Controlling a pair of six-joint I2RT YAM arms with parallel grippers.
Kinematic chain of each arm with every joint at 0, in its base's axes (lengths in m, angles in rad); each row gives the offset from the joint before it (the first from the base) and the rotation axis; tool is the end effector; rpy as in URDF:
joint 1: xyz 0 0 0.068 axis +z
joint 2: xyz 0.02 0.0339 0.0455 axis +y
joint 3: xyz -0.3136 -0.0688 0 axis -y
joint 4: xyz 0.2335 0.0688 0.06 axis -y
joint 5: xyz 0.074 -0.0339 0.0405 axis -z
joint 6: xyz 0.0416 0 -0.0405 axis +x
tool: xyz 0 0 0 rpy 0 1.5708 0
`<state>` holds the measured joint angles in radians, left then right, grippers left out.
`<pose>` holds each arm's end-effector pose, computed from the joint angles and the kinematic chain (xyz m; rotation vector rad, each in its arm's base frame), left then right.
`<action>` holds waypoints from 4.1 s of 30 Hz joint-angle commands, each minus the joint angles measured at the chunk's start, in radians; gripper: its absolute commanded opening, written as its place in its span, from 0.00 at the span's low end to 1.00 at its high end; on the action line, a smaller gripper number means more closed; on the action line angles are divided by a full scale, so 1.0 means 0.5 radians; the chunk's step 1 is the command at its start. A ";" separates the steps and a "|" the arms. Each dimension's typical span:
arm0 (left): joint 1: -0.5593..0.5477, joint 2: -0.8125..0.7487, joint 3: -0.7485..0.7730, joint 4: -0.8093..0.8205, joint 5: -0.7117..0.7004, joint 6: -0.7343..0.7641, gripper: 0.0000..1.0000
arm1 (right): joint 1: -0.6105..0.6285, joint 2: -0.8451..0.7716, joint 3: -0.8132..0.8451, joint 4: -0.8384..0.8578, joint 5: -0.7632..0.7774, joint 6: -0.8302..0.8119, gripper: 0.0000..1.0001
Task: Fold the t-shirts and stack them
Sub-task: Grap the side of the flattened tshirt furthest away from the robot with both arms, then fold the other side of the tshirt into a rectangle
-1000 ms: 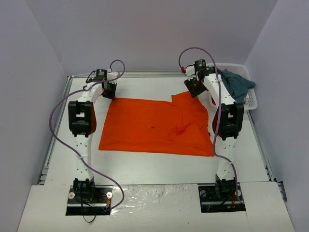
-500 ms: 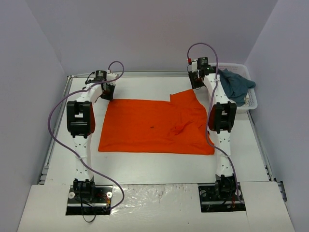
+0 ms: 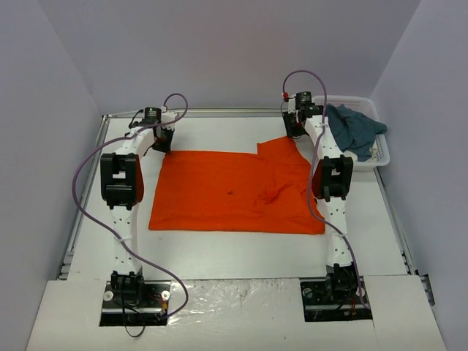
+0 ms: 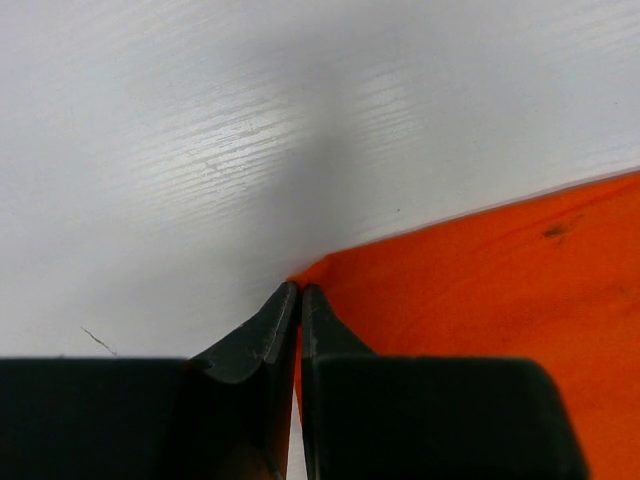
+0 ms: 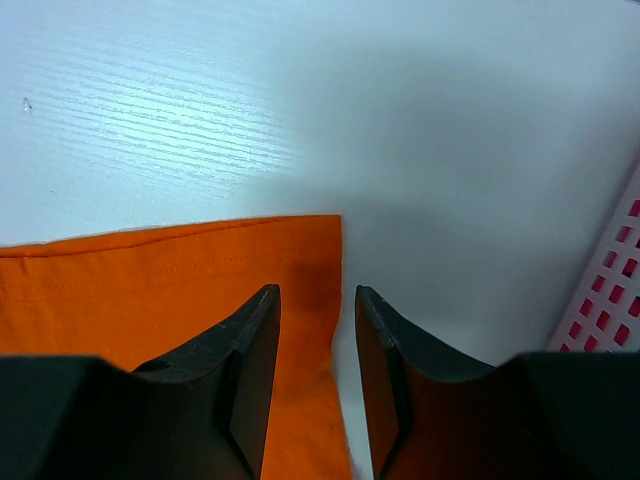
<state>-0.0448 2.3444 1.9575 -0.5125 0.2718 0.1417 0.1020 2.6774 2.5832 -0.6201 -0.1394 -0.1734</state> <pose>0.5479 -0.0357 0.2160 0.3437 2.4226 -0.2925 0.6217 0.0694 0.2162 -0.3847 2.2470 0.1218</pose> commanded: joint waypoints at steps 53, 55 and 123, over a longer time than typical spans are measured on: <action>0.022 -0.194 -0.092 -0.242 0.039 0.045 0.02 | 0.001 -0.256 -0.070 -0.061 -0.233 -0.077 0.00; 0.022 -0.225 -0.123 -0.233 0.055 0.042 0.02 | 0.001 -0.326 -0.122 -0.061 -0.240 -0.092 0.00; 0.326 -1.381 -1.191 -0.082 0.886 0.471 0.02 | 0.005 -1.787 -1.813 -0.291 -0.393 -0.319 0.00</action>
<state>0.0994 1.7149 1.3586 -0.5484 0.6662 0.3389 0.0998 1.8542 1.6947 -0.7181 -0.3305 -0.3176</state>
